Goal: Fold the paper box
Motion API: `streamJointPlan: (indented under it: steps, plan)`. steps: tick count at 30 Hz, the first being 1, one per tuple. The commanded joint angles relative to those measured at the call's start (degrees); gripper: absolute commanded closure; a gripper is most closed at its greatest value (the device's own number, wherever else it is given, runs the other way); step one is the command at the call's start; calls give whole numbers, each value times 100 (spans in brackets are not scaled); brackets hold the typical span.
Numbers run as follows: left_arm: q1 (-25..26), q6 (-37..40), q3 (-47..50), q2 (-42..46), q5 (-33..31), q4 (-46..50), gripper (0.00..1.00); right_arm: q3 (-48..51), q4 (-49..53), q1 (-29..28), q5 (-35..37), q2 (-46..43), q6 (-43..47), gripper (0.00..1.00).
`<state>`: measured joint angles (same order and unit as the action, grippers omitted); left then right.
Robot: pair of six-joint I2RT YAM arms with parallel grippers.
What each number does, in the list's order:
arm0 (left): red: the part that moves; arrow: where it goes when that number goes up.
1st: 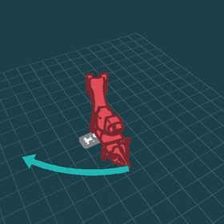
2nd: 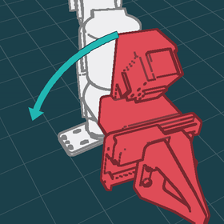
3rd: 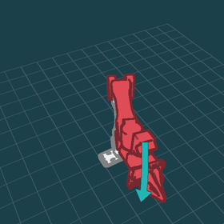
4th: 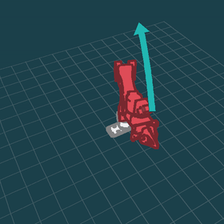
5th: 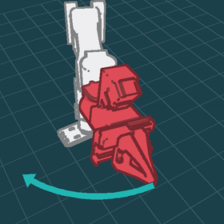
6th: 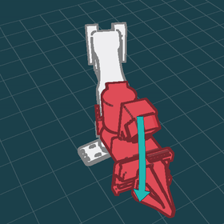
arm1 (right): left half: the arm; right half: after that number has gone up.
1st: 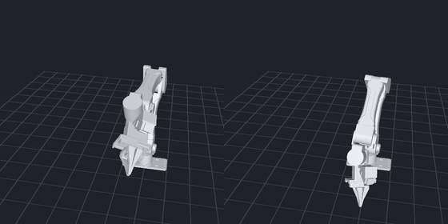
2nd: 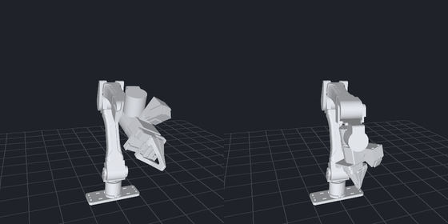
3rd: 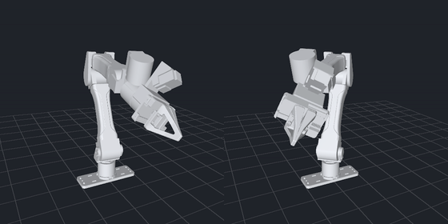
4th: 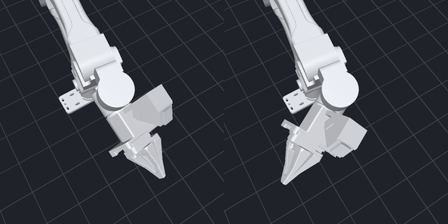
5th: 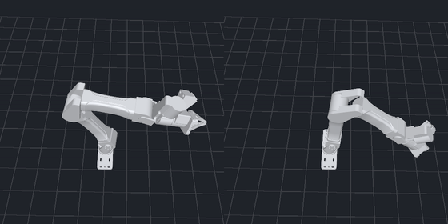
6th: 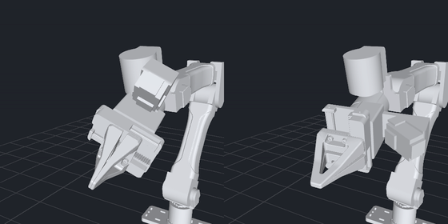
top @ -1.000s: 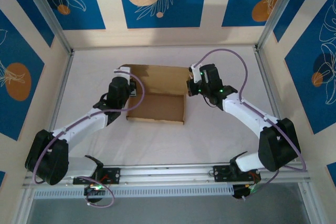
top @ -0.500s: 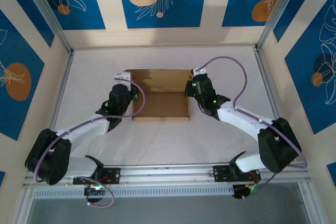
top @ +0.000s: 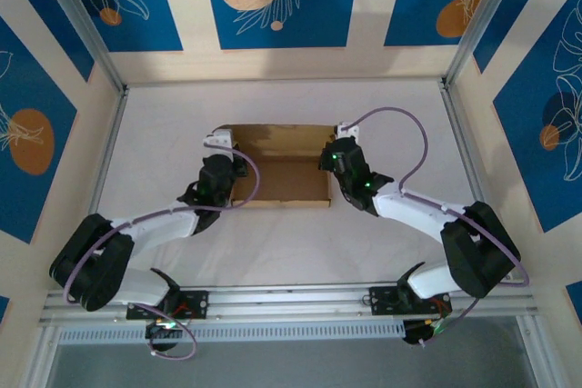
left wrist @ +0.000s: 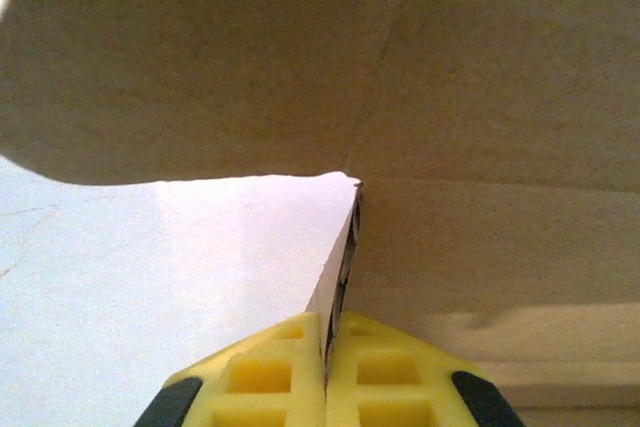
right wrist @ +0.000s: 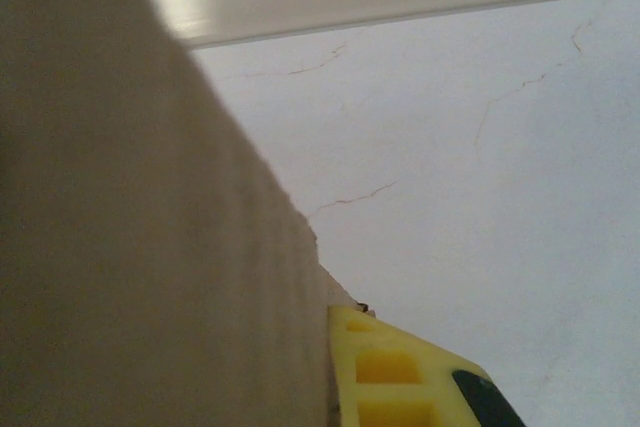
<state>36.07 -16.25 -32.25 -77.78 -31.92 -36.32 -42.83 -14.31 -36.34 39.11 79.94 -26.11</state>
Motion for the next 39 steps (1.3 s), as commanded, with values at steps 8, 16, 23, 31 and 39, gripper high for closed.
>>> streamJointPlan:
  steps: [8,16,23,31,39]
  plan:
    - [173,-144,852,16,35,-1324,99,685,-744,-603,545,-219,-374,100]
    - [307,34,1258,-240,-16,-2063,98,1258,-1335,-879,668,-272,-222,100]
    - [452,276,1615,-582,-69,-2882,97,1673,-1409,-1068,873,-334,-397,100]
    - [489,519,1898,-883,-165,-3422,97,1903,-1233,-1201,910,-470,-661,93]
    - [511,1142,1953,-1123,-60,-3895,98,1958,-1146,-1078,308,-1106,-313,47]
